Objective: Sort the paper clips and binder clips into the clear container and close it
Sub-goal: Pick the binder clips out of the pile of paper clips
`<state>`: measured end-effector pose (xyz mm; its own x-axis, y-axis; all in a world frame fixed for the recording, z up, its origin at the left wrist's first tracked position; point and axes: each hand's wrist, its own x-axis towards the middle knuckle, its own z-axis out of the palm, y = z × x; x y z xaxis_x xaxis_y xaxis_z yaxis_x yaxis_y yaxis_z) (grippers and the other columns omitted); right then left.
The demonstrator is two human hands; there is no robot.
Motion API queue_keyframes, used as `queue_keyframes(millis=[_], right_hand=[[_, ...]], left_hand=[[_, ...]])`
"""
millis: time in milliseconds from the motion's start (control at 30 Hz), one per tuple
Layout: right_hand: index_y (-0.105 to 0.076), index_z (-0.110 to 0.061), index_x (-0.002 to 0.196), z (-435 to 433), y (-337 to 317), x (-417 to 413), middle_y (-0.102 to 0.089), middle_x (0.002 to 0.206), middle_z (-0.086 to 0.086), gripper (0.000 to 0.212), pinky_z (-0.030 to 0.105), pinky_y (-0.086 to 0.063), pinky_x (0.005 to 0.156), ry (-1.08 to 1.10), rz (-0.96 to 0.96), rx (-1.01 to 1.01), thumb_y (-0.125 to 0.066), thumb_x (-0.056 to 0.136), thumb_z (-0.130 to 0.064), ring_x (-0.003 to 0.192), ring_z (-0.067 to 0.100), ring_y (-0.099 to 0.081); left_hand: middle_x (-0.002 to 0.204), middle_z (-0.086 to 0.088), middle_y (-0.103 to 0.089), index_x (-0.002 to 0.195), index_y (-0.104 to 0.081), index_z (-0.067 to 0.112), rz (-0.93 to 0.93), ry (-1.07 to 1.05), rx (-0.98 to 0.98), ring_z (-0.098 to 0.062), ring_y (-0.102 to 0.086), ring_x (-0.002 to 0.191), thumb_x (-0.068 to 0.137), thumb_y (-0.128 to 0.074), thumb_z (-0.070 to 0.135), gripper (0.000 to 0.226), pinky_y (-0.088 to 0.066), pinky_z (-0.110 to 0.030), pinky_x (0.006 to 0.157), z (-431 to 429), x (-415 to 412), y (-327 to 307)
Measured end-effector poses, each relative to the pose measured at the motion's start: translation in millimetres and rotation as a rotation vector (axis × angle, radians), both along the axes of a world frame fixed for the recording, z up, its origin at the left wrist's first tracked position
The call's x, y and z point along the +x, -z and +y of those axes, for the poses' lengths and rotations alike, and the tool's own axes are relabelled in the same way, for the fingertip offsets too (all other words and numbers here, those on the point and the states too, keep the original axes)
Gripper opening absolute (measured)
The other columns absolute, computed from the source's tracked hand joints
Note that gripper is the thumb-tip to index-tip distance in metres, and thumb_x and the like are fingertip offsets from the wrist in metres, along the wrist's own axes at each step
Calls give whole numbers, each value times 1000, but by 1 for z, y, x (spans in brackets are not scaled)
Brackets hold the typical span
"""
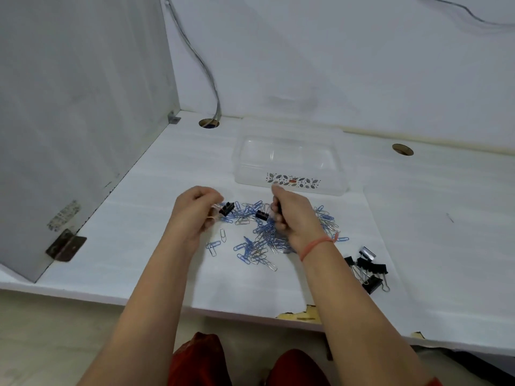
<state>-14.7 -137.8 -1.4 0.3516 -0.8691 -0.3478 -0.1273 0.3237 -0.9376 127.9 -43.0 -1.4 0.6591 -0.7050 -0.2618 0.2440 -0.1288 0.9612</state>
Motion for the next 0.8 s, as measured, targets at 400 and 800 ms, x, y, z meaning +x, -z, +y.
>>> queue_keyframes(millis=[400, 800], right_hand=[[-69, -25, 104, -12, 22, 6, -67, 106, 5, 23, 27, -47, 75, -345, 751, -777, -66, 81, -28, 98, 24, -63], [-50, -18, 129, -13, 21, 4, -56, 107, 12, 35, 31, -46, 72, -337, 727, -892, -44, 95, -25, 85, 27, -58]], left_hand=[[91, -4, -62, 112, -69, 24, -1070, 541, 496, -5, -49, 56, 76, -68, 6, 40, -40, -20, 51, -43, 29, 9], [94, 6, -62, 92, -67, 16, -809, 296, 222, -9, -53, 71, 69, -80, 23, 27, -39, -23, 56, -26, 21, 6]])
